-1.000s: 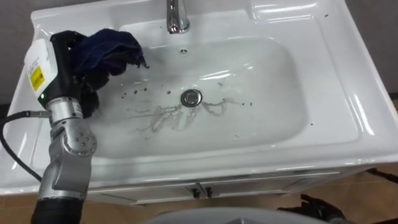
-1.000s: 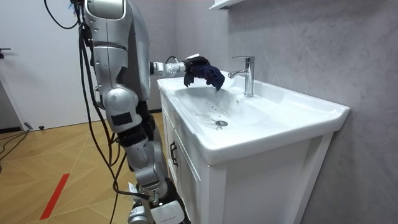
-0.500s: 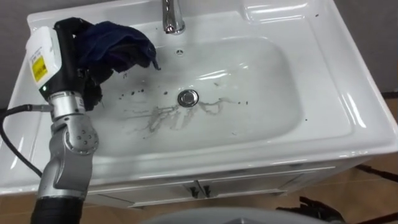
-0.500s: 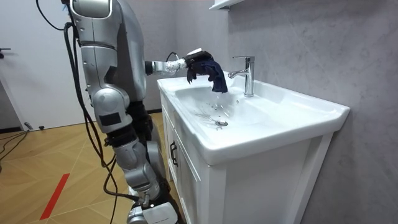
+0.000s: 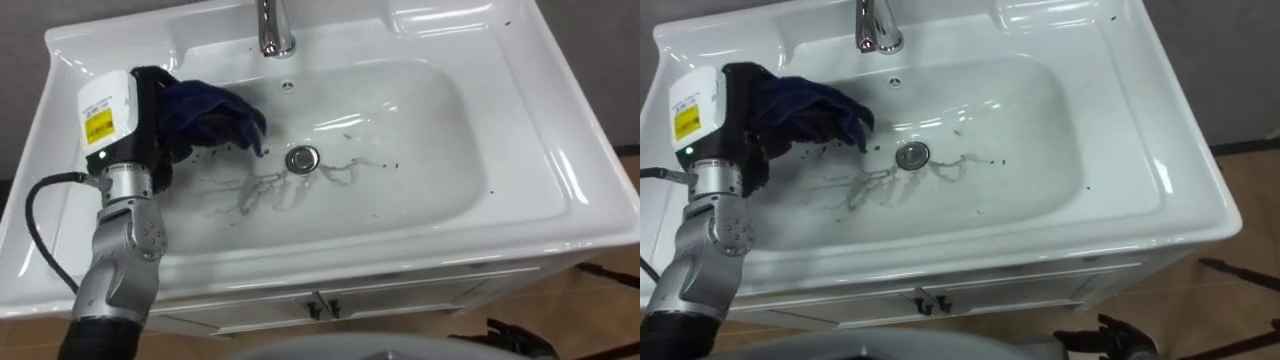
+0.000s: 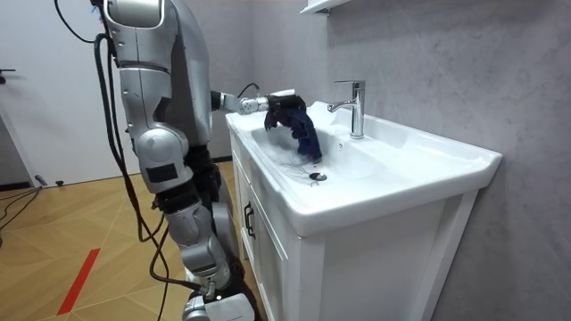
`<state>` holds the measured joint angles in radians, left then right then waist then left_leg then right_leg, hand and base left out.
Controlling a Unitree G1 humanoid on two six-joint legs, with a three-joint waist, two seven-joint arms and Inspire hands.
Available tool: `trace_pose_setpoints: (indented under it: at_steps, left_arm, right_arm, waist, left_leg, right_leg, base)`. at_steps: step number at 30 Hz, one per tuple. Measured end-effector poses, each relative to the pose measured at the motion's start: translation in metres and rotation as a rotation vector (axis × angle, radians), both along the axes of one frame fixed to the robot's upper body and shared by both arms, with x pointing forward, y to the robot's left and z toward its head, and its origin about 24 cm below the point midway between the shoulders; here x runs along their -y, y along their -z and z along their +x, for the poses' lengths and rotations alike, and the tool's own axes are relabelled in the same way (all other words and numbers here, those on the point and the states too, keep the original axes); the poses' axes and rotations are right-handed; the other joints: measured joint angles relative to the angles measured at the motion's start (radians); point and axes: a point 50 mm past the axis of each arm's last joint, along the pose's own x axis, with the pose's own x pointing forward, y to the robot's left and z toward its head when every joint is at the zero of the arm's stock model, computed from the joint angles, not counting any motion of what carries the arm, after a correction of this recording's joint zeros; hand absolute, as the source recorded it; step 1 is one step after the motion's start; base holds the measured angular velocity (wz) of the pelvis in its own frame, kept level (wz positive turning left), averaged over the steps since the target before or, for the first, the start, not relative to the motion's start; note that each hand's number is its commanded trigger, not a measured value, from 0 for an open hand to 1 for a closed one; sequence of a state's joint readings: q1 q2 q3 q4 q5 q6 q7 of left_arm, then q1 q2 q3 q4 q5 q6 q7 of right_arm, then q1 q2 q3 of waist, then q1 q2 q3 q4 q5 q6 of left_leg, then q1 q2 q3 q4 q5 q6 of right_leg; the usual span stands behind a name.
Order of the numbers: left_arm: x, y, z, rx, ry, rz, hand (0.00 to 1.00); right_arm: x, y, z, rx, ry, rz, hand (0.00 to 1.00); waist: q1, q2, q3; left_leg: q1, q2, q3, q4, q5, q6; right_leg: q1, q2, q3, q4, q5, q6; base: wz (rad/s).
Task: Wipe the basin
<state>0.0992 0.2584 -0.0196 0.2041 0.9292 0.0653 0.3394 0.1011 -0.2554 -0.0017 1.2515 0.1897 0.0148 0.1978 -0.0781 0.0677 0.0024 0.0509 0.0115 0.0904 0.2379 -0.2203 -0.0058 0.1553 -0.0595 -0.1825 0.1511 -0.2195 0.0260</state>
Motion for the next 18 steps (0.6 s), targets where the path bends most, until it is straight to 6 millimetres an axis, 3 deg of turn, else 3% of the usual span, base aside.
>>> trace_pose_setpoints:
  at_steps: [18]
  left_arm:
    - [0.015, 0.018, -0.003, -0.253, 0.069, 0.132, 1.00]
  right_arm:
    - [0.000, 0.000, 0.002, -0.016, -0.014, -0.003, 0.00]
  waist:
    - [-0.003, -0.003, -0.0002]
  left_leg:
    - [-0.017, 0.002, 0.014, -0.001, 0.000, 0.000]
  right_leg:
    - [-0.023, -0.001, 0.006, 0.001, 0.000, 0.000]
  base:
    - [-0.02]
